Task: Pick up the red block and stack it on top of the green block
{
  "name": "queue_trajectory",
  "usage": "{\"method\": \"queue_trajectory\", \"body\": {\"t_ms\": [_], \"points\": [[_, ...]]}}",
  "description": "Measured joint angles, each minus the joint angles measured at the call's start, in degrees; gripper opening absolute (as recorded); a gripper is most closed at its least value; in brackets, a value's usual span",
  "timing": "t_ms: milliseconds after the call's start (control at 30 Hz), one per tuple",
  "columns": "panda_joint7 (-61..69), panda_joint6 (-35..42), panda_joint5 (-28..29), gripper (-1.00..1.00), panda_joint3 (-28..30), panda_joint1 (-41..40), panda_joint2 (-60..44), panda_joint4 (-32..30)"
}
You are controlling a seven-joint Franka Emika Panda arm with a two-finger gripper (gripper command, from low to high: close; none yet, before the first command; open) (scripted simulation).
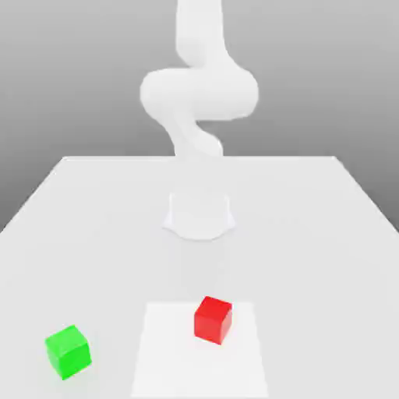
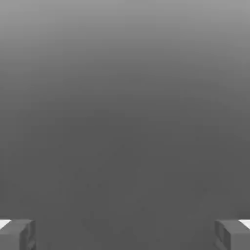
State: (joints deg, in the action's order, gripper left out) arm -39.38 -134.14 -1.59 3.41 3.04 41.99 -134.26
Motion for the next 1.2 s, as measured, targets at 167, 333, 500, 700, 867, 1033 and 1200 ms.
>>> {"method": "queue_trajectory", "body": {"t_ms": [167,333,500,700,867,1033,1200], "points": [[13.0,-4.9,-3.0,0.00,6.1,6.2,-8.3,-5.1],[25.4,-9.5,-5.5,0.00,10.5,11.5,-16.7,-10.0],[37.2,-14.1,-7.4,0.00,13.1,15.7,-24.9,-14.9],[49.2,-20.0,-6.6,0.00,14.1,18.4,-33.9,-20.8],[54.8,-25.0,0.1,0.00,14.1,18.1,-39.7,-25.9],[57.0,-27.9,0.6,0.00,13.9,18.0,-43.2,-26.0],[59.9,-31.0,-3.0,0.00,12.6,17.7,-47.0,-25.1]]}}
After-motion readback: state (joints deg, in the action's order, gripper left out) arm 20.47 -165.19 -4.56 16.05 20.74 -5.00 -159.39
